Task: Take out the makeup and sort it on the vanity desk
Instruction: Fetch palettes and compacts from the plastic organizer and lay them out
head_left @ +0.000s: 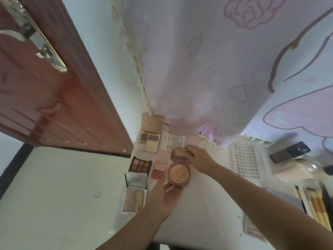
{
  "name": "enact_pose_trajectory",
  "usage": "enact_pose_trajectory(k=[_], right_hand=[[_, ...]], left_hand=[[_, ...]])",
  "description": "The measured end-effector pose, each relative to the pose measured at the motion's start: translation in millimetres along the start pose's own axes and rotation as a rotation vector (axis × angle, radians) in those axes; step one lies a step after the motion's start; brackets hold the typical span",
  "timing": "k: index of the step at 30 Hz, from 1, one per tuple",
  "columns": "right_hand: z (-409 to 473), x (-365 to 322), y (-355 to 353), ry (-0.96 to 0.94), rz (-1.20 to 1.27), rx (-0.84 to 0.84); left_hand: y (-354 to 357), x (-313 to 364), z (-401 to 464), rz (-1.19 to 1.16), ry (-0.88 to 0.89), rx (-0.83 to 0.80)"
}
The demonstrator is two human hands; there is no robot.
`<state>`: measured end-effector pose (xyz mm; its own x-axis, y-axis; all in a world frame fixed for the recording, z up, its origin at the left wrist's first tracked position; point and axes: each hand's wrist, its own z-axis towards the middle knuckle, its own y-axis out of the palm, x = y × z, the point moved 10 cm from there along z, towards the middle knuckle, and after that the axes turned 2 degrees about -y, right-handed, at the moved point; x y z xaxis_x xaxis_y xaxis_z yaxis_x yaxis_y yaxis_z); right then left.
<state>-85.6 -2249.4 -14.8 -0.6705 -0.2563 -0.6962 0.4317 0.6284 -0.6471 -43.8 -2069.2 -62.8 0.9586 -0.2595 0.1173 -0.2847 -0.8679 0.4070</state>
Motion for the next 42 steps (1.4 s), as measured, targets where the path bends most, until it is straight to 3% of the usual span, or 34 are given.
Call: enact_pose_trajectory(k=[7,11,17,20,23,25,30,37,42], right_hand=[[-14.6,14.8,-23.6,0.072,0.113,-0.009],[-58.7,46.4,-76.4,0.107,0.089,0.041],[-143.1,116.4,-87.1,0.149,-0.351,-0.044],[-157.0,117.8,-54.8,0.013,-0.552,-0.110],[-154.8,119.8,-46.5,0.012,-0.655,-0.071],[-151.4,120.5,-50.1,0.026,-0.587,-0.030],[-149.1,106.6,-59.9,0.120,0.018,0.026],[-148.5,42.9,-45.4,-0.113,-0.182,-0.059],[-159.1,-6.3,-33.1,-0.338,-0.189,-0.084]], left_hand=[[3.4,-8.7,-7.9,0.019,0.021,0.131],[23.6,-50.6,-7.1,0.174,-0.069,0.077],[80.0,-105.9,8.9,0.611,-0.078,-0.056],[100.1,-123.7,14.6,0.710,-0.078,-0.105],[109.9,-132.8,17.2,0.743,-0.075,-0.117],[109.3,-131.2,18.6,0.735,-0.044,-0.102],[108.8,-128.3,5.1,0.664,-0.086,-0.218],[96.6,-92.3,-14.4,0.838,0.081,-0.290],[75.1,-76.9,-33.3,0.859,-0.020,-0.343]])
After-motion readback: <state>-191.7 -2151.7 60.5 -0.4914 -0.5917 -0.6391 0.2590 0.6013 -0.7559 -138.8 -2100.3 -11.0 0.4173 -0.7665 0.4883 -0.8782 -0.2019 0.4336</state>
